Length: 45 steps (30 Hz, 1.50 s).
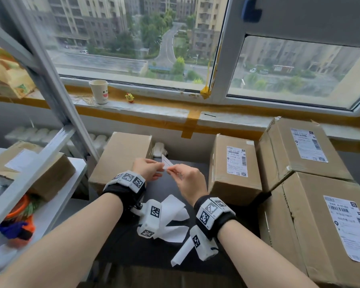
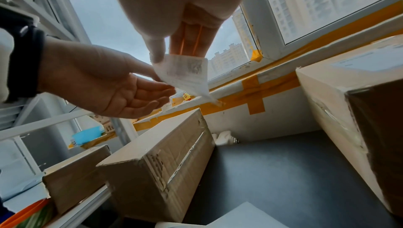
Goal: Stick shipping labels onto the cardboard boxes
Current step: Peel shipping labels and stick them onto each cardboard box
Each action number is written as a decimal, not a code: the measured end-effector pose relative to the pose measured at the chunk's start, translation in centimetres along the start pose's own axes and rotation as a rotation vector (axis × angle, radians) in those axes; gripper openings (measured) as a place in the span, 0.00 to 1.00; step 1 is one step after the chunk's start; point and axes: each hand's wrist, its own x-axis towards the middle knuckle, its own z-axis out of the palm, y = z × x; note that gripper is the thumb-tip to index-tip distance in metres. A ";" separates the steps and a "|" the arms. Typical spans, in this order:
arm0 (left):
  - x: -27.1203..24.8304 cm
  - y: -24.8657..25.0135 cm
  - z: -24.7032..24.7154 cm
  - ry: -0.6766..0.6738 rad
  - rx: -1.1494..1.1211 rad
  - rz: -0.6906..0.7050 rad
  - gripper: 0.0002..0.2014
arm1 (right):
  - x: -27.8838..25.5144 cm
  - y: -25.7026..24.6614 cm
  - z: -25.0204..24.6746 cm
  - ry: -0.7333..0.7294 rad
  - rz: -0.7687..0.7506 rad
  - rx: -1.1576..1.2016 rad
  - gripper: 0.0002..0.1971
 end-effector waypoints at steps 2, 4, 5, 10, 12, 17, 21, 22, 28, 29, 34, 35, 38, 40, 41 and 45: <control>0.0 0.1 -0.3 0.014 0.000 0.007 0.05 | -0.1 -0.1 0.2 -0.011 -0.003 -0.004 0.07; 0.1 0.2 -0.5 0.035 0.001 0.031 0.02 | -0.1 0.1 0.2 -0.025 0.027 -0.001 0.09; 0.2 0.2 -0.6 0.046 -0.001 0.048 0.04 | -0.1 0.3 0.2 -0.037 0.044 0.005 0.11; -0.1 0.7 -1.3 0.085 -0.035 0.087 0.04 | 0.3 1.1 -0.6 -0.095 0.164 0.059 0.18; -0.2 1.0 -1.7 0.079 -0.062 0.077 0.04 | 0.8 1.3 -0.8 -0.071 0.233 0.092 0.15; 0.0 1.1 -3.1 0.072 -0.112 0.068 0.03 | 3.2 1.6 0.8 -0.129 0.571 0.355 0.09; 1.1 0.6 -4.9 0.091 -0.131 0.051 0.04 | 4.5 0.7 3.6 -0.136 0.727 0.535 0.03; 1.4 0.5 -5.5 0.097 -0.132 0.046 0.05 | 4.8 0.3 4.3 -0.146 0.746 0.567 0.03; 3.5 -0.9 -9.5 0.165 -0.049 0.036 0.08 | 6.8 -1.7 8.4 -0.220 0.781 0.568 0.05; 3.9 -1.1 -10.2 0.185 -0.020 0.037 0.09 | 7.1 -1.8 9.2 -0.223 0.784 0.550 0.05; 6.1 -1.9 -12.5 0.234 0.147 0.027 0.03 | 8.7 -2.6 12.5 -0.239 0.814 0.433 0.10; 6.5 -2.1 -12.7 0.240 0.172 0.027 0.04 | 8.9 -2.7 13.1 -0.235 0.816 0.414 0.11; 7.2 -2.1 -13.2 0.262 0.278 0.032 0.12 | 9.2 -2.7 14.6 -0.221 0.822 0.316 0.11; 7.6 -2.3 -13.4 0.288 0.312 0.043 0.17 | 9.2 -2.9 15.1 -0.229 0.828 0.244 0.11; 7.7 -2.4 -13.5 0.301 0.308 0.047 0.19 | 9.3 -3.0 15.1 -0.233 0.827 0.219 0.10; 8.4 -3.1 -13.8 0.340 0.313 0.038 0.21 | 9.2 -3.5 15.2 -0.249 0.807 0.145 0.08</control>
